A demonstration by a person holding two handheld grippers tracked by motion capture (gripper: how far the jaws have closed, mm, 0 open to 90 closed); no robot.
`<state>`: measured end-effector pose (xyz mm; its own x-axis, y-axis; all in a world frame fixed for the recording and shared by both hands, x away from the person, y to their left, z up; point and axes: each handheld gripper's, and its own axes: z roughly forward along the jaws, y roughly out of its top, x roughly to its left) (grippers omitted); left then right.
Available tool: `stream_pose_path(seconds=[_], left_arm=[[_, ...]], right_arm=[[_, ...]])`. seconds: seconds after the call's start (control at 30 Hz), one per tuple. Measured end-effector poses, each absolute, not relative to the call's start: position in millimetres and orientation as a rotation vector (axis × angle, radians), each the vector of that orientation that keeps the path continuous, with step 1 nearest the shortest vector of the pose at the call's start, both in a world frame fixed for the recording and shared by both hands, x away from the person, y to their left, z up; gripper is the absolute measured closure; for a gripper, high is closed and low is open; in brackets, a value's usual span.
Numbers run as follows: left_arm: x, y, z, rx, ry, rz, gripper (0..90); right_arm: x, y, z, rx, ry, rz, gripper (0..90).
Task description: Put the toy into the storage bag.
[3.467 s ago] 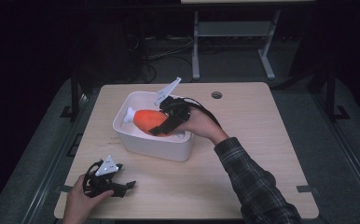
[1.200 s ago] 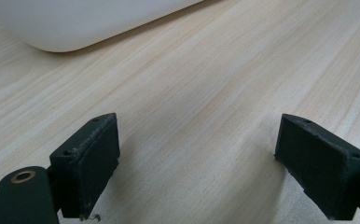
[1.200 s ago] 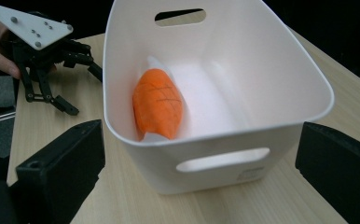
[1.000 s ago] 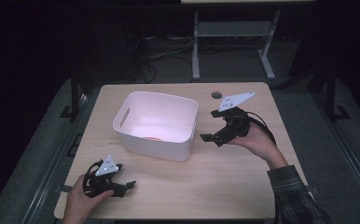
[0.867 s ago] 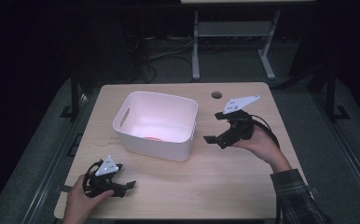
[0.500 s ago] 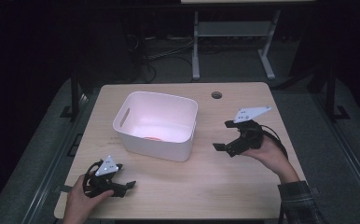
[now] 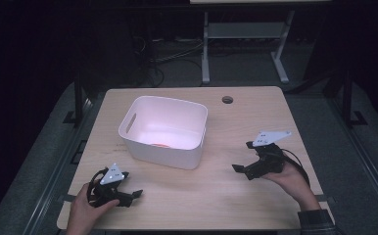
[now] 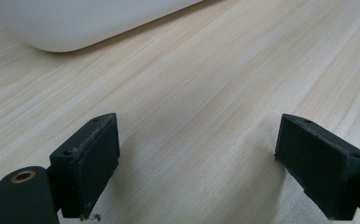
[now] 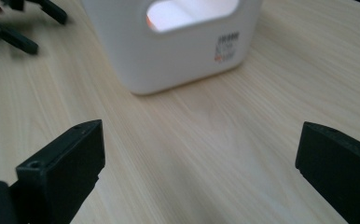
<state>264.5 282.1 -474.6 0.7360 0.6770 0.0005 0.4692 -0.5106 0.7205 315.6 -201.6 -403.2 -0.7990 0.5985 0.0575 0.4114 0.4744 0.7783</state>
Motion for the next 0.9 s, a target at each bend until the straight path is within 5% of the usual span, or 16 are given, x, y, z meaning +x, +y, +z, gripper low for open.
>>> stream_pose_path(seconds=[0.9], left_arm=[[264.4,282.2,-474.7,2.207,0.858,0.367,12.8]], right_arm=[[270.3,-257.3,-460.6,1.143,2.396,1.136,0.8]])
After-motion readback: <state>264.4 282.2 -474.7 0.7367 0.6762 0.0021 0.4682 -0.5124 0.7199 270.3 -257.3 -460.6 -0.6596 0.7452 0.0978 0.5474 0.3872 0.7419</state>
